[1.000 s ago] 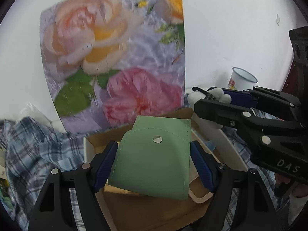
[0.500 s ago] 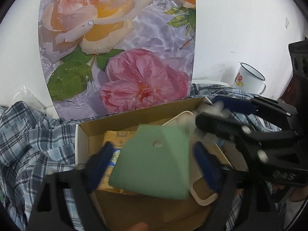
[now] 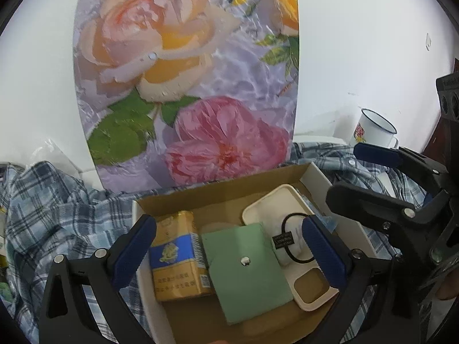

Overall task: Organize soft objects
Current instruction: 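Lower the green pouch and plush toy into the box and open both tools, then withdraw both tools up and back from the box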

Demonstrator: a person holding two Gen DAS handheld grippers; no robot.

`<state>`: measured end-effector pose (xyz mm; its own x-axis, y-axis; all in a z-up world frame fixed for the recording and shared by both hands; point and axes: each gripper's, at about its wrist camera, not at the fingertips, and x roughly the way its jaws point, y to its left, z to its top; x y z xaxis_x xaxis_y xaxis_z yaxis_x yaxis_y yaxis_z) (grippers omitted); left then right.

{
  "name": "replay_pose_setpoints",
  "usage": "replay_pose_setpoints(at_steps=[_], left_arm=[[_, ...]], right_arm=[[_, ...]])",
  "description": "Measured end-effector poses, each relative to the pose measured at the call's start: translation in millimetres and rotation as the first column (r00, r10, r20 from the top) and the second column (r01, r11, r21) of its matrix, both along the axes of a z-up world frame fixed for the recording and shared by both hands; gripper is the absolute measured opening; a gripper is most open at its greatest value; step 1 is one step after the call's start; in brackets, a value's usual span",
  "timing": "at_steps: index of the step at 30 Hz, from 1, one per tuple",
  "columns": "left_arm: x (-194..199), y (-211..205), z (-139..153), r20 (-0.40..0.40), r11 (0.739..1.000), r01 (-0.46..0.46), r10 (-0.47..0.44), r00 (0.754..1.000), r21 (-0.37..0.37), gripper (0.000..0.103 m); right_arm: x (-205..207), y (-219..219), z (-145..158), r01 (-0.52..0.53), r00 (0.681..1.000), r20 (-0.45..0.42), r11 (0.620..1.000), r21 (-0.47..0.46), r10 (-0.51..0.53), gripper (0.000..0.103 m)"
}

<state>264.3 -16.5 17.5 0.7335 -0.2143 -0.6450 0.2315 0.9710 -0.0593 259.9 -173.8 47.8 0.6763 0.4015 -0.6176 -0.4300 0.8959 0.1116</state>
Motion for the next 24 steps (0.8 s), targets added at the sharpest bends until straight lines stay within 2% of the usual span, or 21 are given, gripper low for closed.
replay_pose_setpoints(at_steps=[4, 13, 24], left_arm=[[-5, 4, 10, 0.032, 1.000, -0.008, 0.008, 0.999, -0.001, 0.103], [-22, 7, 36, 0.104, 1.000, -0.013, 0.014, 0.994, -0.012, 0.103], [-57, 1, 72, 0.205, 1.000, 0.016, -0.011, 0.979, -0.021, 0.103]], right_arm=[[-5, 1, 10, -0.010, 1.000, 0.014, 1.000, 0.013, 0.009, 0.102], [-23, 6, 41, -0.013, 0.994, 0.104, 1.000, -0.010, 0.014, 0.102], [-58, 13, 86, -0.038, 0.973, 0.228, 0.999, -0.031, 0.044, 0.102]])
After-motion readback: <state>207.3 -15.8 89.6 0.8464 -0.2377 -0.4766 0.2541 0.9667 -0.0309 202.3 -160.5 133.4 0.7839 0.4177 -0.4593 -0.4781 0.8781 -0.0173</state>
